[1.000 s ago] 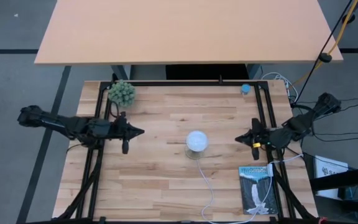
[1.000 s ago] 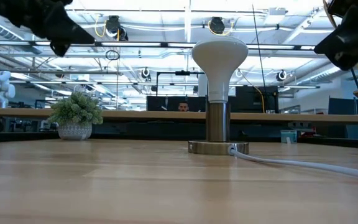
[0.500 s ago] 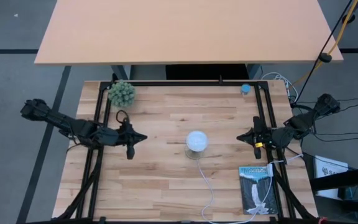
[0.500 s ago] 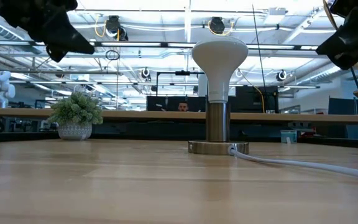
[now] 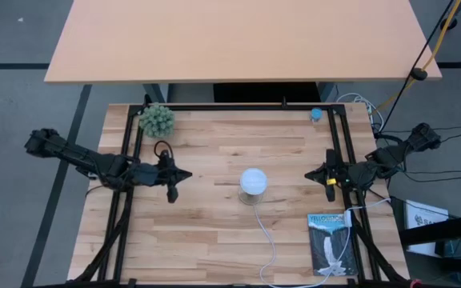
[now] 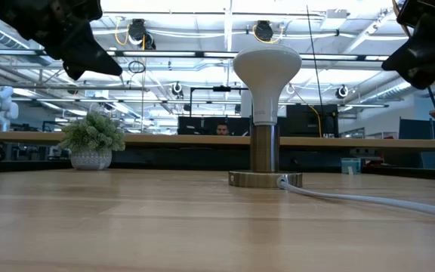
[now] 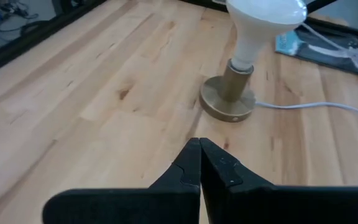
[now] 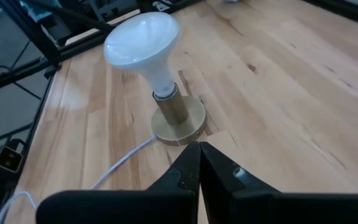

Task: Screw lightbulb
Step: Remove the light bulb from the lamp

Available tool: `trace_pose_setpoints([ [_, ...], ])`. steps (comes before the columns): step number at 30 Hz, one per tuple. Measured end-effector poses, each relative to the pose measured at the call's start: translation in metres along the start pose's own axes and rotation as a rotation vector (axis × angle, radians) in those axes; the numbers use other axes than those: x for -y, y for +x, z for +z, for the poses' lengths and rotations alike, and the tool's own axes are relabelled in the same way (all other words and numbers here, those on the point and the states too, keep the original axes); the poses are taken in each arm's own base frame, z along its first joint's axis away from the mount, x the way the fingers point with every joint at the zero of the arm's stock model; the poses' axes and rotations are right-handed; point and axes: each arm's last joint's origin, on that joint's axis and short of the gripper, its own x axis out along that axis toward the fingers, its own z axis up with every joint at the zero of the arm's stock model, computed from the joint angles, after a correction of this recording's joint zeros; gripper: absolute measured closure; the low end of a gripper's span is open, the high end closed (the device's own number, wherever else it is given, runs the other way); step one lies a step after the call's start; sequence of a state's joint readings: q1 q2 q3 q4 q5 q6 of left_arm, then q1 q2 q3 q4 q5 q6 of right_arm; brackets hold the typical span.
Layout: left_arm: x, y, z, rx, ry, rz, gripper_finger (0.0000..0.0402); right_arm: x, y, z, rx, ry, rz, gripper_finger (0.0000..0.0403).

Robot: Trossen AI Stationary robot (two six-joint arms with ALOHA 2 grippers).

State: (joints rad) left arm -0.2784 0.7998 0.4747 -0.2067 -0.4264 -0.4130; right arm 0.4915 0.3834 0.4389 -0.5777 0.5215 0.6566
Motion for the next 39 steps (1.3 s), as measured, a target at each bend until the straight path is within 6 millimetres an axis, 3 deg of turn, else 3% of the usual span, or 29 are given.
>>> trace_pose_setpoints([
  [10,-0.012,0.005,0.005,-0.015,0.044,-0.015,0.0402,-0.007,0.015,-0.007,-0.121,0.109,-0.028,0.0403],
  [26,-0.021,0.010,0.019,0.071,0.092,-0.043,0.0402,-0.031,0.055,-0.014,-0.157,0.073,-0.072,0.0403],
  [39,-0.020,0.059,0.017,0.042,0.138,-0.144,0.0402,-0.038,0.072,-0.020,-0.168,0.073,-0.098,0.0403],
])
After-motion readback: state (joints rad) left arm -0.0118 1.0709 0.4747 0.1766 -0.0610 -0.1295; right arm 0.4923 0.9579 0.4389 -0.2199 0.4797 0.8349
